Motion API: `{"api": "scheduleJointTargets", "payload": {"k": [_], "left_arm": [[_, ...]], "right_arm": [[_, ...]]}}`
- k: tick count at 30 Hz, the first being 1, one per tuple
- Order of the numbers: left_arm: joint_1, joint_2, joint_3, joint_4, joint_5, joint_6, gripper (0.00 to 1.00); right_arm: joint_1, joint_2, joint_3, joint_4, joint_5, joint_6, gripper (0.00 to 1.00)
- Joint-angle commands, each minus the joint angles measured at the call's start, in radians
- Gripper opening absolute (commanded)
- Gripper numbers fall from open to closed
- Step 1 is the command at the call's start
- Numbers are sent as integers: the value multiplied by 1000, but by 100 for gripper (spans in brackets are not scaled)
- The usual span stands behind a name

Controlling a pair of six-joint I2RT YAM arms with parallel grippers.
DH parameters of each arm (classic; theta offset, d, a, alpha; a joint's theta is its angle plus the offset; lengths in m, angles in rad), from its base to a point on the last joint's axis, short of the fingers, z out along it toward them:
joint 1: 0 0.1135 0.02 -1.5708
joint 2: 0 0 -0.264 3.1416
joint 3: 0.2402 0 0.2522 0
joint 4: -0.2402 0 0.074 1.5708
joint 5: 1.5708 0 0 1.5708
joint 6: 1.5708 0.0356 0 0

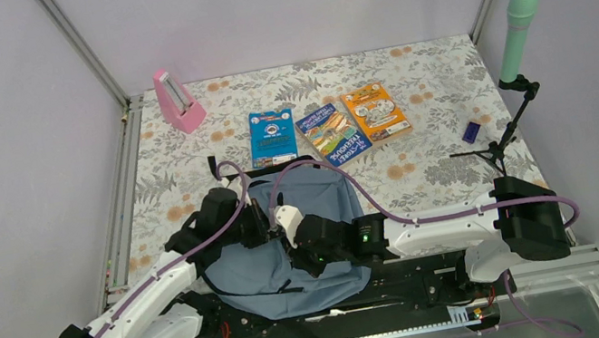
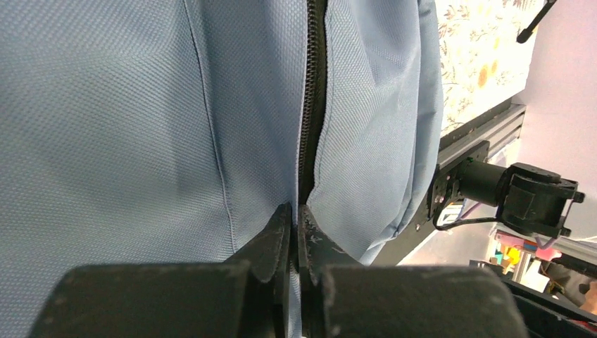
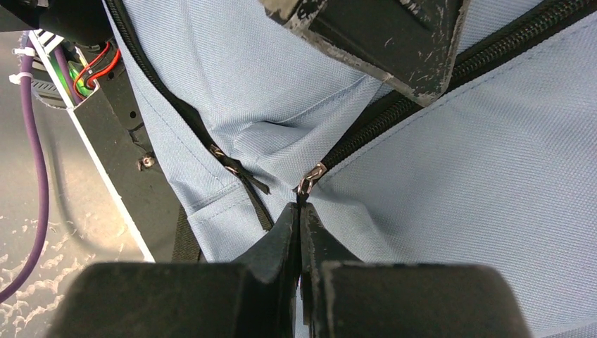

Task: Pack the student bag
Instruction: Zip the student bag at the center of the board.

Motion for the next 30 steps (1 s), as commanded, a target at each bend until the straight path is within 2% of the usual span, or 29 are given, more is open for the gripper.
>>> {"api": "scheduleJointTargets", "payload": {"k": [1,8,16,25,30], "left_arm": [[-7,-45,-2,144,-1,-75,0],[-7,-44,40,209,-16,-70,0],[-6,-26,24,206,-41,-42,0],[9,-59,24,171,-103,-23,0],[32,-48,16,188,-89,-21,0]], "right_arm": [[14,1,8,0,-18,-1,0],[87,10,25,-78,-49,-55,0],[112,-32,-43,-37,-136,19,0],[114,15,-135,-8,-200,71,0],[128,49,-80,-40,-227,40,0]]}}
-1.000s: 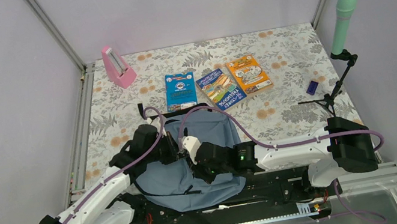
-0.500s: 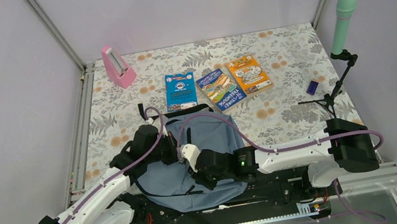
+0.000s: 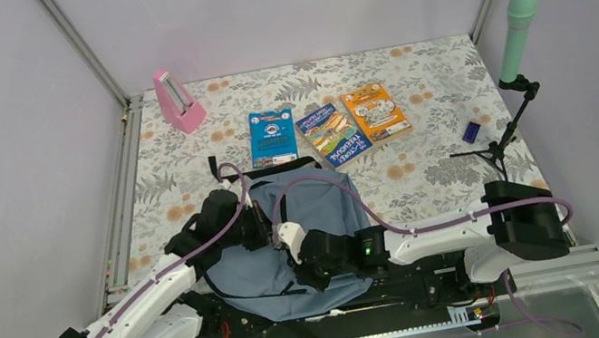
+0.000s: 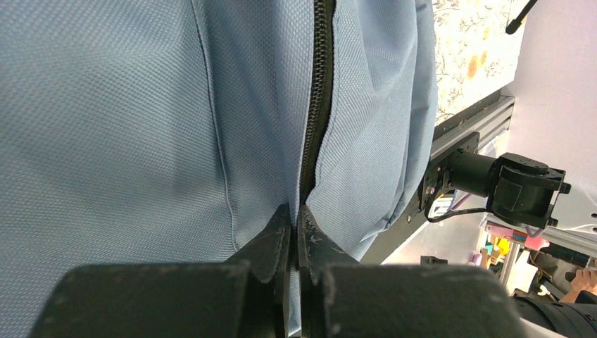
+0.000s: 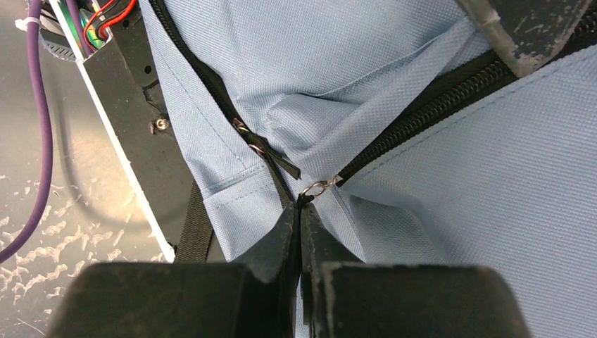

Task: Pack the student bag
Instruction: Zip the student bag at the center of the board, then adjust the student bag at the center of the board.

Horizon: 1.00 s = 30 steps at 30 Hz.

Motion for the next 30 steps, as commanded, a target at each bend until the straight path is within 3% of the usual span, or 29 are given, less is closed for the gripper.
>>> {"api": "scheduleJointTargets", "payload": {"k": [1,5,8,9,14,19,25,30], "left_arm": [[54,-22,19,190,-88,15,0],[81,-19,22,192,-75,36,0],[90,-9,38,178,-32,87,0],[90,-2,44,168,-18,107,0],[91,5,62,99,-29,174,0],[91,0,57,91,-35,191,0],[91,0,67,107,-36,180,0],[91,8,86,109,-60,173,0]], "right_arm": [[69,45,27,-137,-179,13,0],[72,4,44,-172,-117,17,3],[70,-61,91,-285,40,21,32],[69,-91,120,-327,81,11,38],[42,-165,217,-528,288,48,63],[-103,-232,183,-631,317,179,79],[-262,-312,26,-635,300,396,85],[-299,-370,-134,-473,249,534,85]]}}
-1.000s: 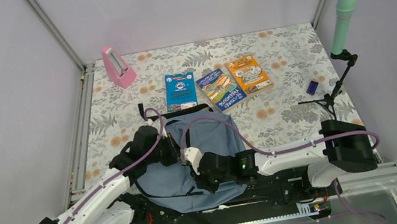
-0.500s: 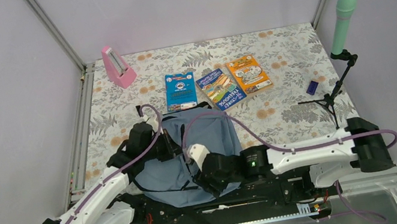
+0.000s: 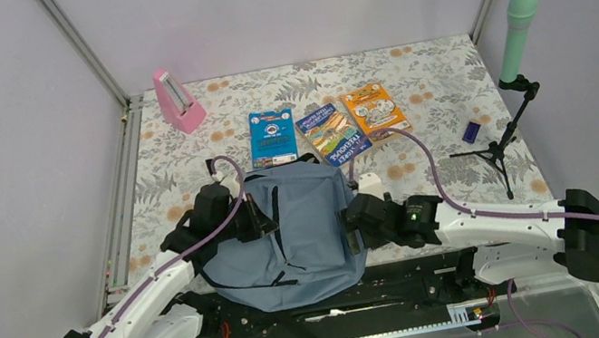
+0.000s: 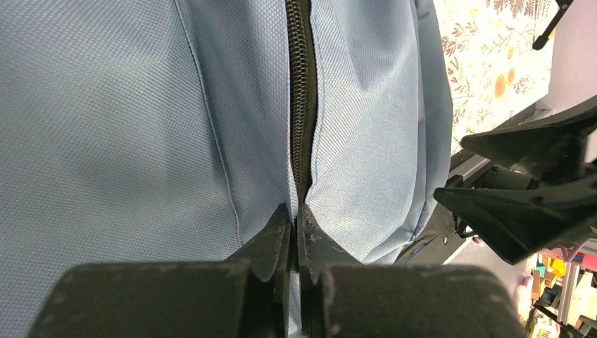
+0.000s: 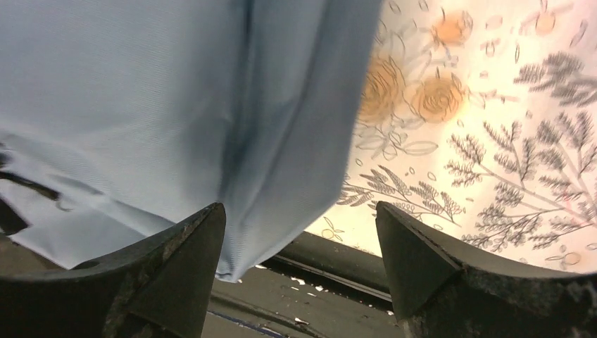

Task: Pack the student bag
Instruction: Adjust the student bag at the center of the board.

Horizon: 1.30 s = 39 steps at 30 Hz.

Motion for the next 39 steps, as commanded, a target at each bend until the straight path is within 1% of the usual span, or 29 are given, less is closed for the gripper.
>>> {"api": "scheduleJointTargets", "payload": {"k": [1,6,8,9,10,11,12,13,14,15,16,19,20,23,26,28,30,33,34,35,36,37,38,39], "left_arm": [[6,-5,73,95,-58,5,0],[6,4,68,137,-55,8,0],[6,11,69,145,-54,21,0],[6,11,69,152,-50,29,0],[6,7,66,161,-44,36,0],[6,2,63,172,-40,44,0],[6,-8,62,180,-36,54,0],[6,-19,62,187,-33,64,0],[6,-29,64,190,-31,78,0],[6,-40,72,190,-30,92,0],[6,-46,85,185,-24,110,0],[6,-39,147,155,-6,166,0],[6,-29,174,148,-2,179,0],[6,17,250,136,-6,200,0],[6,75,284,162,-70,168,0],[6,130,298,188,-114,121,0],[8,216,312,235,-108,78,0],[11,318,345,286,-75,48,0],[12,347,358,288,-72,41,0],[15,371,371,286,-69,39,0],[18,391,384,281,-67,40,6],[21,407,396,271,-64,42,26],[24,416,409,258,-63,47,42],[26,420,424,240,-63,54,55]], "right_arm": [[-23,-58,-113,127,-29,182,84],[-25,-37,-192,278,-80,216,79],[-25,-13,-196,348,-121,200,74],[-24,0,-194,379,-133,189,66],[-25,10,-187,403,-139,176,57],[-24,15,-178,413,-133,163,46],[-26,20,-163,414,-119,143,31],[-27,20,-144,408,-101,117,18],[-29,13,-115,392,-70,88,9],[-31,3,-97,372,-36,53,2],[-39,-11,-60,353,-8,9,0],[-82,-29,49,287,64,-147,0],[-120,-26,85,269,65,-208,0],[-222,1,183,227,74,-306,0],[-342,65,265,228,5,-377,0],[-424,143,326,229,-68,-394,0],[-478,230,391,227,-124,-402,0],[-518,333,470,231,-162,-417,1],[-526,356,491,232,-169,-424,8],[-531,373,506,231,-173,-431,20],[-535,381,517,228,-175,-439,33],[-536,381,528,217,-173,-450,45],[-536,372,528,209,-167,-461,56],[-536,357,521,203,-161,-470,64]]}}
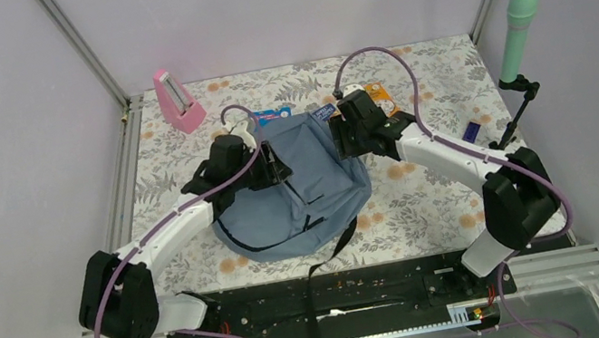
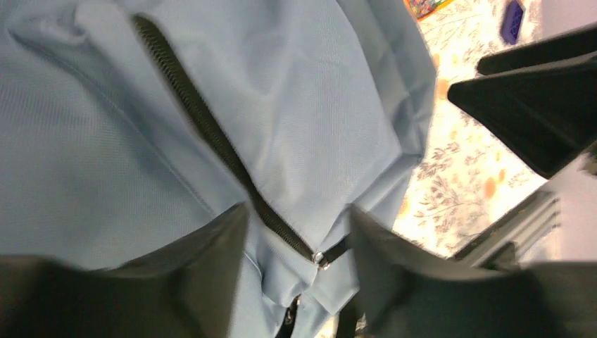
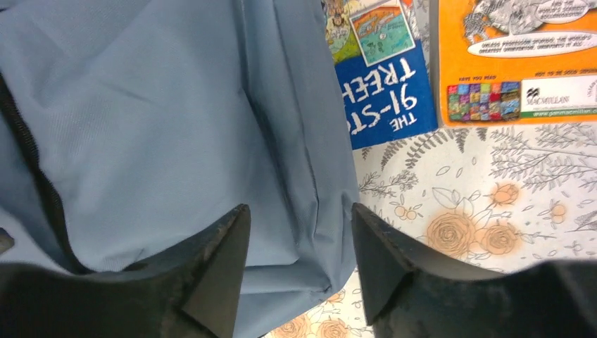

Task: Pack the student bag
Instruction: Adjust the student bag at the center of the board.

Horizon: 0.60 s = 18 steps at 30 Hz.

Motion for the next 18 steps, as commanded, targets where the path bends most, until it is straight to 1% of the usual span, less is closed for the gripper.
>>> {"api": "scheduleJointTargets", "payload": {"k": [1,2,3,5,7,9,12,15,18], "left_arm": [[6,2,107,30,32,1,67],[6,-5,111,12,22,8,76],[6,-21,115,-8,11,14,82],[6,-54,119,-51,-6,31,89],[6,-84,121,-108,-12,64,93],[6,-106,131,-181,-5,113,96],[6,-101,176,-328,19,211,98],[6,-67,212,-416,15,270,99],[6,-40,199,-398,55,274,99]], "right_arm": [[-1,-74,70,41,-4,-56,70],[-1,-100,54,38,2,-61,75],[-1,-130,33,32,1,-63,78],[-2,-190,-18,33,-33,-65,79],[-2,-253,-82,48,-114,-59,79],[-1,-312,-155,78,-265,-53,79],[12,-393,-282,121,-370,-54,79],[40,-453,-347,115,-383,-60,79],[94,-470,-380,99,-340,-37,79]]}}
